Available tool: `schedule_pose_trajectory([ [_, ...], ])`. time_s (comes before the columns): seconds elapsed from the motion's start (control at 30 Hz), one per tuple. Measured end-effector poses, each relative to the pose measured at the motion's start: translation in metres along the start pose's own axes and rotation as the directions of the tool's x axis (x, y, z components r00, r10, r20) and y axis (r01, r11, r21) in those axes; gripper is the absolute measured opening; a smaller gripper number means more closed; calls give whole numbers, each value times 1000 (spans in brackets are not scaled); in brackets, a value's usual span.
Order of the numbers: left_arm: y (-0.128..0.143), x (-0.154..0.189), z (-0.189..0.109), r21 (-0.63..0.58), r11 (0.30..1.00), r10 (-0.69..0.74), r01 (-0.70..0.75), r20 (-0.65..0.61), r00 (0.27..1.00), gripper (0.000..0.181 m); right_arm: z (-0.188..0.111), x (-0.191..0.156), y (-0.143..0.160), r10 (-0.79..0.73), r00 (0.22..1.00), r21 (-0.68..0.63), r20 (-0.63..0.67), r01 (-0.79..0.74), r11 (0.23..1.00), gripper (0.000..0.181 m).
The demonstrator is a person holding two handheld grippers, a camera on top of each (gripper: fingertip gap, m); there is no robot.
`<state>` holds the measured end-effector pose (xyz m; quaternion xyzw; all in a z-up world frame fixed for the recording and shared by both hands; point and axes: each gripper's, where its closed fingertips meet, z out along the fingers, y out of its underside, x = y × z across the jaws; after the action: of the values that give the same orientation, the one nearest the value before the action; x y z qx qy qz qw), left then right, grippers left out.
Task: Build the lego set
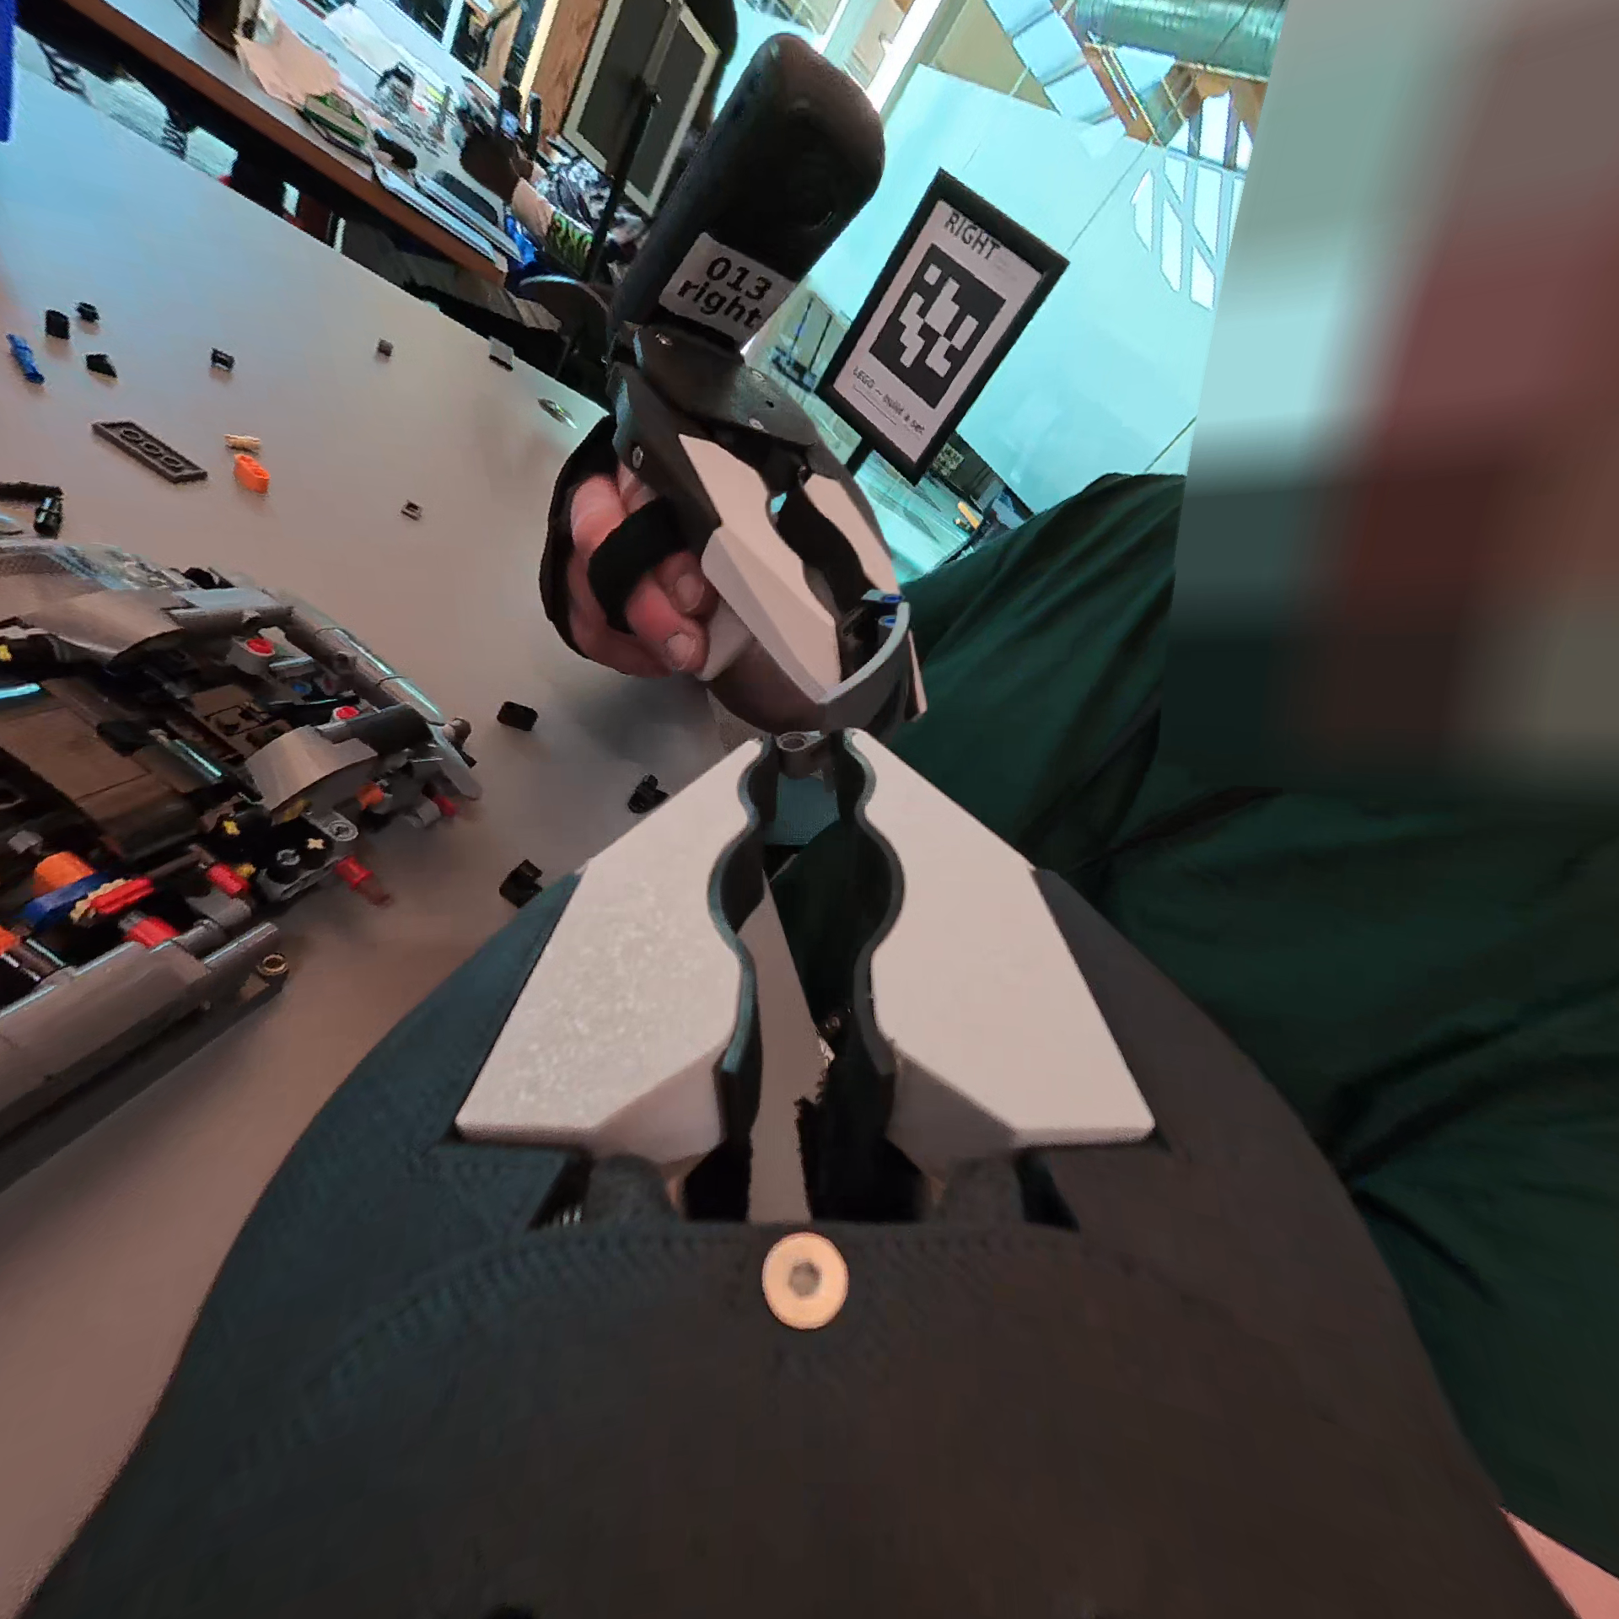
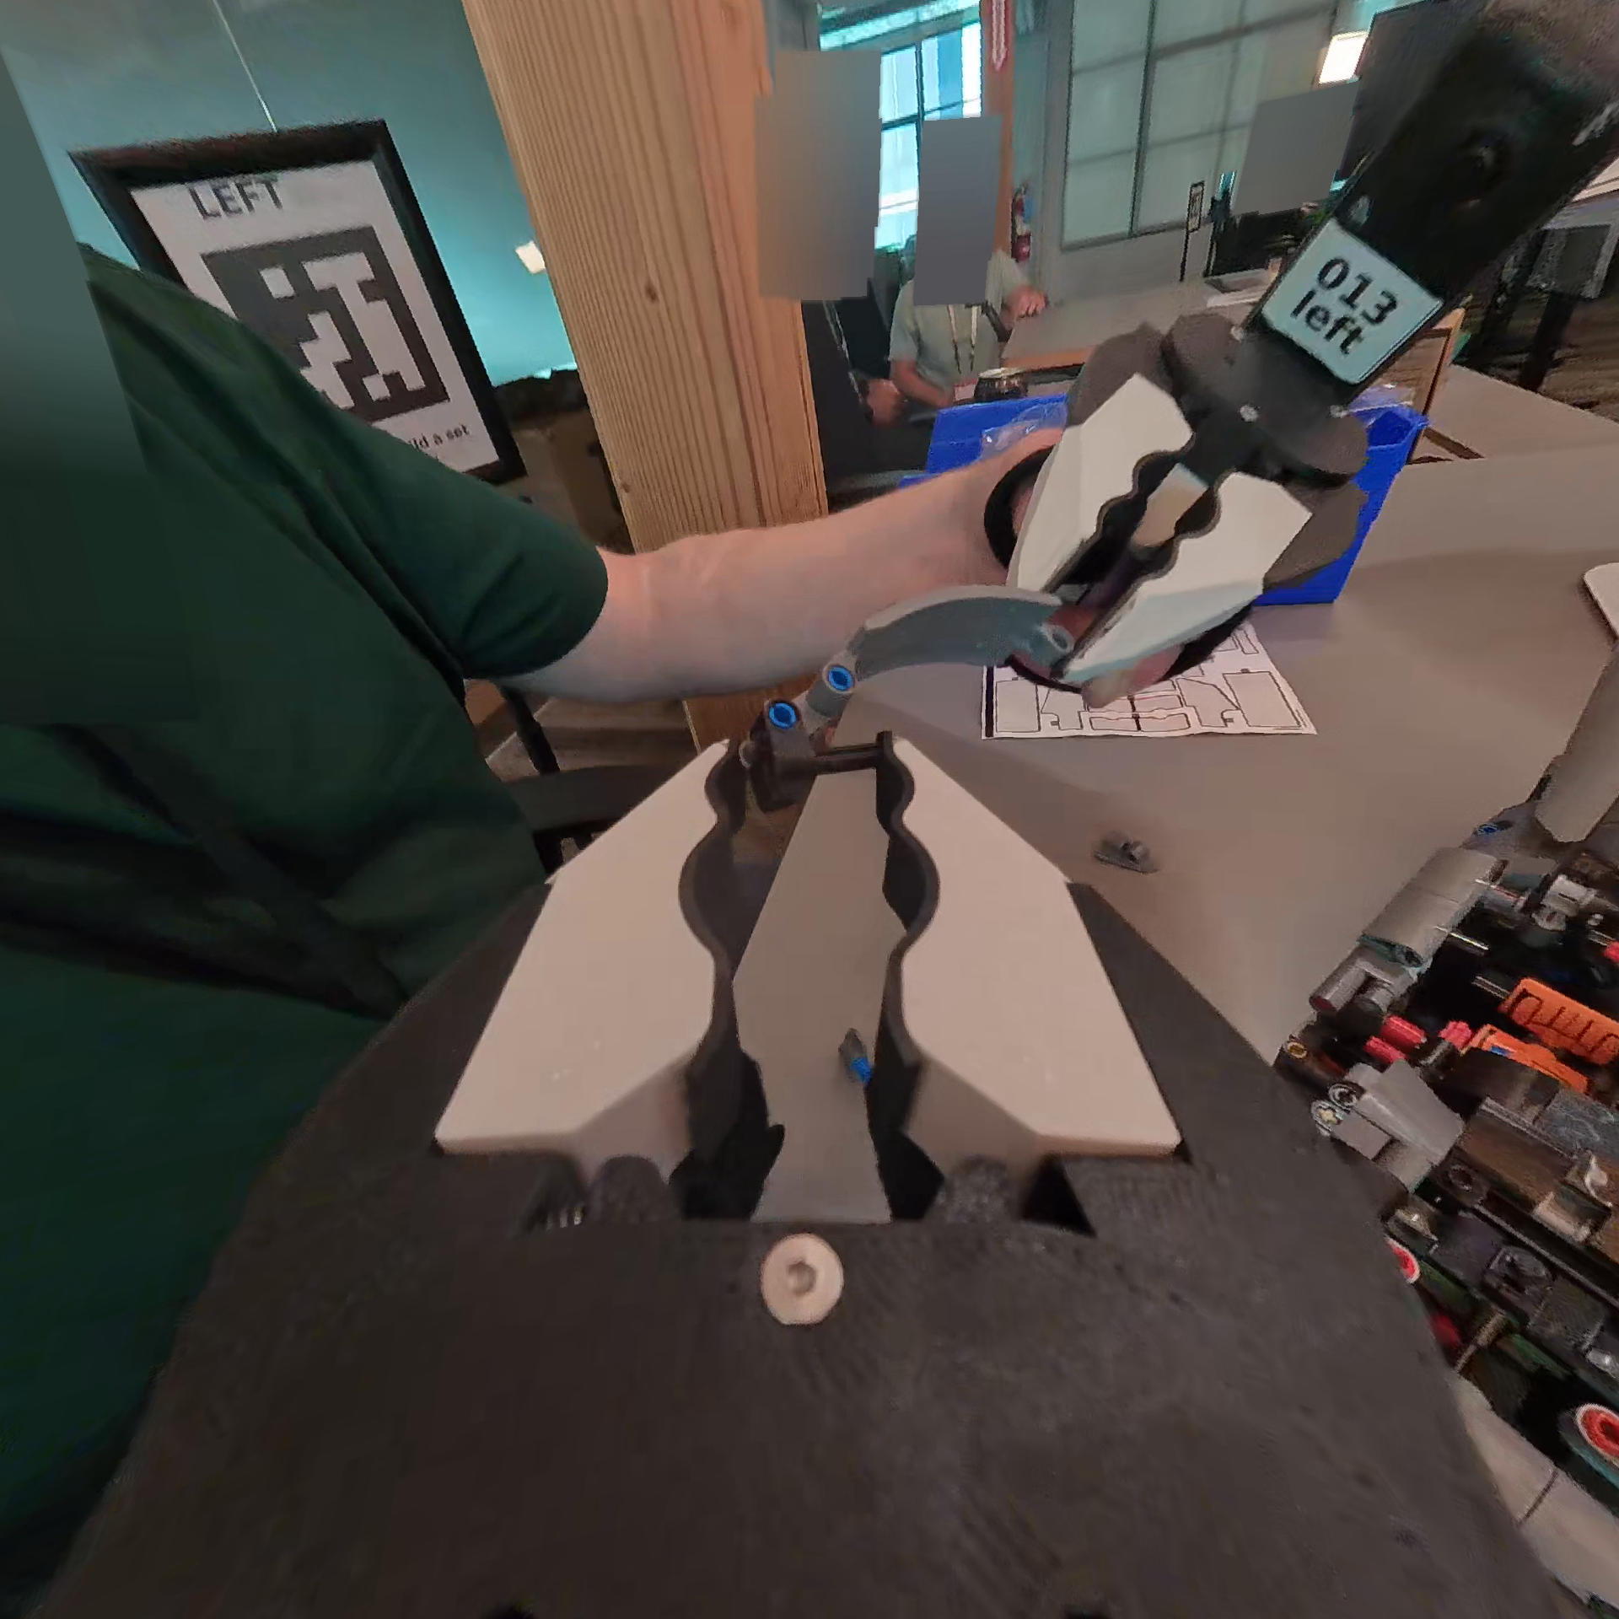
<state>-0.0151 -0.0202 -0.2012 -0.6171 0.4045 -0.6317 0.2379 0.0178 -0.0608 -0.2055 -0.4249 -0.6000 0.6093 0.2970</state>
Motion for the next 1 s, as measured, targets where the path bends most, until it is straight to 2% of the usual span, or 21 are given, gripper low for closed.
schedule_pose_trajectory([
  [0.3,-10,-6,-3,77,997,23,-28,58,998,10,-9,10,-6,49,998,58,-30,-47,997,29],
  [0.37,-14,-5,-6,106,993,43,-51,80,996,9,-11,16,-4,35,996,43,-86,-31,999,30],
  [0.43,-17,-5,-9,134,989,43,-57,101,994,5,-18,30,1,-5,978,0,-210,5,1000,37],
  [0.53,-20,-7,-15,195,980,8,-37,145,989,5,-37,47,3,-124,902,-85,-413,98,992,42],
  [0.63,-22,-9,-18,254,967,-38,-6,168,985,5,-52,55,6,-350,748,-276,-564,229,933,39],
  [0.7,-26,-9,-19,302,953,-59,7,161,985,5,-52,56,7,-449,672,-378,-589,262,888,39],
  [0.8,-26,-13,-14,329,944,-84,27,161,983,5,-43,55,6,-539,600,-454,-591,305,837,37],
  [0.87,-25,-15,-12,337,941,-94,33,167,981,5,-43,60,8,-584,553,-507,-594,307,806,22],
  [0.9,-25,-13,-11,338,940,-93,36,155,984,5,-43,61,9,-594,546,-519,-591,306,798,15],
  [1.0,-28,-12,-12,359,932,-99,36,157,983,5,-42,61,8,-573,569,-497,-589,304,813,15],
])
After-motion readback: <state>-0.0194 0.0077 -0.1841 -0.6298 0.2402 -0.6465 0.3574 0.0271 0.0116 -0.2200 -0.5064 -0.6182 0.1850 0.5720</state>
